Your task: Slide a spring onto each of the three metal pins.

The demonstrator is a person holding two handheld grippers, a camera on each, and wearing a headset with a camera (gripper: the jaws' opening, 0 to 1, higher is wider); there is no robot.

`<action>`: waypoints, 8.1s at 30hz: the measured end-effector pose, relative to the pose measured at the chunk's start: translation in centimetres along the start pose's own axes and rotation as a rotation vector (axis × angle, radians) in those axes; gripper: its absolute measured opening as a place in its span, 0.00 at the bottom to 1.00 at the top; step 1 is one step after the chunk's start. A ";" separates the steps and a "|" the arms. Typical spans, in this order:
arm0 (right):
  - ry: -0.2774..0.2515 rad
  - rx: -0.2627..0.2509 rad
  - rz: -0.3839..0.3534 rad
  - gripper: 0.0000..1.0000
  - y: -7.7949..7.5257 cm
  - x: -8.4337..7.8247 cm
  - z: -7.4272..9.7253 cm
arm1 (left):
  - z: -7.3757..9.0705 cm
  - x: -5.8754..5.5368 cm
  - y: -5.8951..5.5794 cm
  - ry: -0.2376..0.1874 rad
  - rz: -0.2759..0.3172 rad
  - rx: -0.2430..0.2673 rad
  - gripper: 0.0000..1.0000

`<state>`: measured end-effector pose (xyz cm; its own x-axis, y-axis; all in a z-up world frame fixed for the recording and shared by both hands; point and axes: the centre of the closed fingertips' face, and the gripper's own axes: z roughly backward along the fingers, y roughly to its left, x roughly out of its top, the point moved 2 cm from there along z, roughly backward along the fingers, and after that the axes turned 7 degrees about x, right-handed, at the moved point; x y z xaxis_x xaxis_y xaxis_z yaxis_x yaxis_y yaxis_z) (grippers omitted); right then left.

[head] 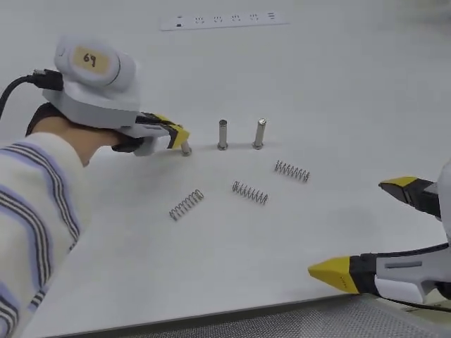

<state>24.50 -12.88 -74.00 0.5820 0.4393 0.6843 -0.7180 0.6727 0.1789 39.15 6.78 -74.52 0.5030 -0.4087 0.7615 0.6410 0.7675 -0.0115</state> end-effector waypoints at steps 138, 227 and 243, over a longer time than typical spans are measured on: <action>-0.043 0.028 0.039 0.99 0.1 2.0 0.2 | 5.3 -6.9 -5.2 -0.016 -0.056 -0.122 0.29; -0.016 0.061 0.097 0.91 -0.6 2.5 0.2 | 4.3 -7.3 -5.1 0.018 -0.133 -0.084 0.03; 0.008 0.102 0.135 0.86 0.4 3.2 -0.7 | 5.9 -7.2 -5.5 0.067 -0.237 -0.111 0.03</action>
<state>26.31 -10.82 -72.22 0.4806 0.5261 0.7017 -0.8243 0.5440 0.1568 28.56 8.43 -76.15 0.3659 -0.6050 0.7072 0.8032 0.5891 0.0884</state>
